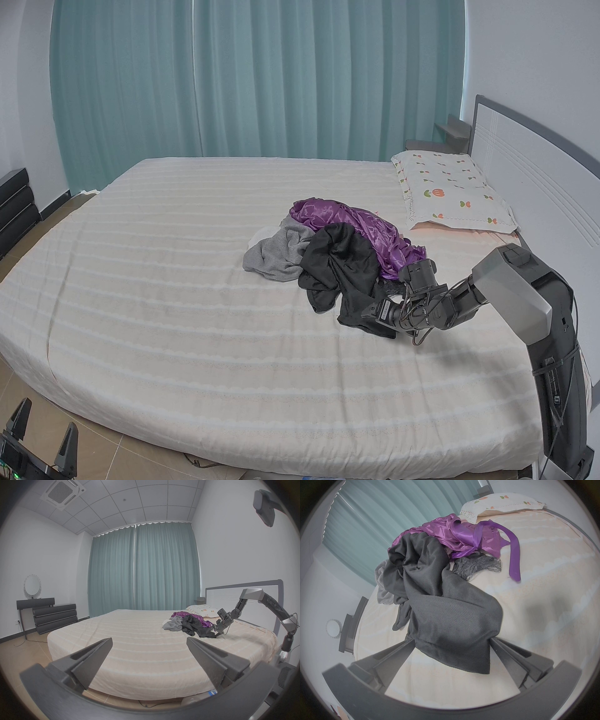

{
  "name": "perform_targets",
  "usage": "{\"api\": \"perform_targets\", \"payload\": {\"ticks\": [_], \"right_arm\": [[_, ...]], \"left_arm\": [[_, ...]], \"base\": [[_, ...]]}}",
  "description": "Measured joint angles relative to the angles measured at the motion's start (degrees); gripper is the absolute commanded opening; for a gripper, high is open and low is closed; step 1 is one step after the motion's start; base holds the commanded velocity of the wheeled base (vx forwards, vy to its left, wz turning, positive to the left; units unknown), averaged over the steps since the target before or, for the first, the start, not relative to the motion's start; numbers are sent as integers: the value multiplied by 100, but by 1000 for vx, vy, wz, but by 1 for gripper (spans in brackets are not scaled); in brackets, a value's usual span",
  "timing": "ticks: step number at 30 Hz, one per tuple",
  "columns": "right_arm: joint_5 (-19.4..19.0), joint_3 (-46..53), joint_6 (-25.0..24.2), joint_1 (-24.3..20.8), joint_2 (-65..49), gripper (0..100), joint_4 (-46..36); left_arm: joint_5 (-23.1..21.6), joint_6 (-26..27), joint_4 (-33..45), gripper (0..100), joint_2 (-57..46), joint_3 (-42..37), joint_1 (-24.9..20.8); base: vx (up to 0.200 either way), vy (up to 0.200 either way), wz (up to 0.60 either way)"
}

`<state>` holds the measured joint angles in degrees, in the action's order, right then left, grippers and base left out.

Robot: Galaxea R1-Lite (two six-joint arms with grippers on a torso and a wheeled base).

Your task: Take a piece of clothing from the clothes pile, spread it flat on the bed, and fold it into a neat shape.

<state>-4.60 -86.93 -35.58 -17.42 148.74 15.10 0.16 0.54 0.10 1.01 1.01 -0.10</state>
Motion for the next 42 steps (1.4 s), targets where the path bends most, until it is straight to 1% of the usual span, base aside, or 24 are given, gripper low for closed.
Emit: {"api": "perform_targets", "payload": {"ticks": [5, 6, 15, 20, 26, 30, 36, 39, 42], "right_arm": [[2, -135, 0, -11, 40, 100, -206], [2, -173, -2, -13, 49, 0, -282], [68, -328, -10, -29, 93, 0, -477], [296, -352, -11, -33, 94, 0, -529], [315, -91, -49, -44, -9, 0, -484], [169, 361, -322, -51, -277, 0, -244], [-224, 1399, -599, -73, -973, 0, 441], [-432, 2097, -675, -118, -1384, 0, 903], [-602, 2836, -790, -208, -1880, 0, 1554]], "left_arm": [[0, 1, 0, 100, 2, 0, -1], [0, 0, 0, 100, 2, 0, -1], [0, 0, 0, 100, 2, 0, 0], [0, -2, 0, 100, 0, 0, 0], [0, -2, 0, 100, 2, 0, 0], [0, 0, 0, 100, 2, 0, 0], [0, 0, 0, 100, 2, 0, 0], [0, 0, 0, 100, 0, 0, 0], [0, -2, 0, 100, 2, 0, 0]], "base": [[0, 0, 0], [0, 0, 0], [0, 0, 0], [0, 0, 0], [0, 0, 0], [0, 0, 0], [0, 0, 0], [0, 0, 0], [0, 0, 0]]}}
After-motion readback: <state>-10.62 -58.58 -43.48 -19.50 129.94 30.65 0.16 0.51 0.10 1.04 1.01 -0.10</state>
